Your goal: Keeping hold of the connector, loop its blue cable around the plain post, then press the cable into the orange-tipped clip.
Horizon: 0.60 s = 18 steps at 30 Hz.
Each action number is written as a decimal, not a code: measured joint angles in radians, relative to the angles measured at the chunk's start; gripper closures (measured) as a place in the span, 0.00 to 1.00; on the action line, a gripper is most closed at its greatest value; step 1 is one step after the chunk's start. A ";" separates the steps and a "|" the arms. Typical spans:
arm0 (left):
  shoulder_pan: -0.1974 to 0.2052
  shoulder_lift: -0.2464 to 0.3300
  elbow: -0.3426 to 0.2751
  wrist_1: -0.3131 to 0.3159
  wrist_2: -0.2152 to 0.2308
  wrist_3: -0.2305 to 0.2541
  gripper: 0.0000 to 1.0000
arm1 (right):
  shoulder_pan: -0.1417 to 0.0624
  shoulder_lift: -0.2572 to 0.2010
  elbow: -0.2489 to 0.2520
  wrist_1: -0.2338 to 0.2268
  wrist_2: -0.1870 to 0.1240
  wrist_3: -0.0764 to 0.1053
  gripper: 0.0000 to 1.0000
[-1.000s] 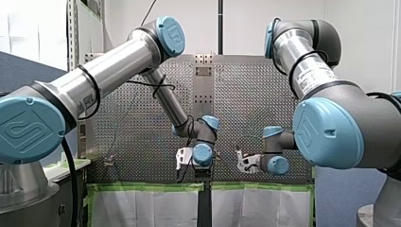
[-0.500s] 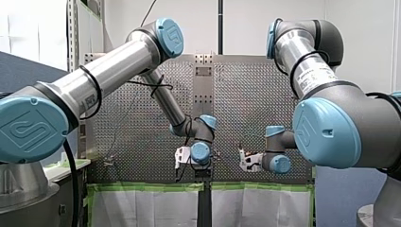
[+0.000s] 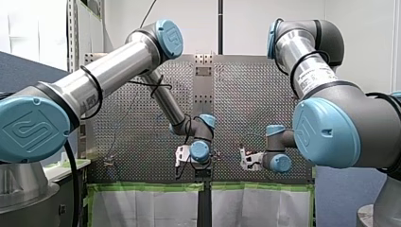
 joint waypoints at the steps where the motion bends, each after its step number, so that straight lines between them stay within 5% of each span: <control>1: 0.000 -0.004 0.003 -0.003 0.004 0.000 1.00 | -0.001 0.000 -0.001 0.001 0.000 0.000 1.00; 18: 0.031 -0.033 0.052 -0.026 0.073 -0.040 1.00 | -0.003 0.000 -0.003 0.005 0.000 -0.001 1.00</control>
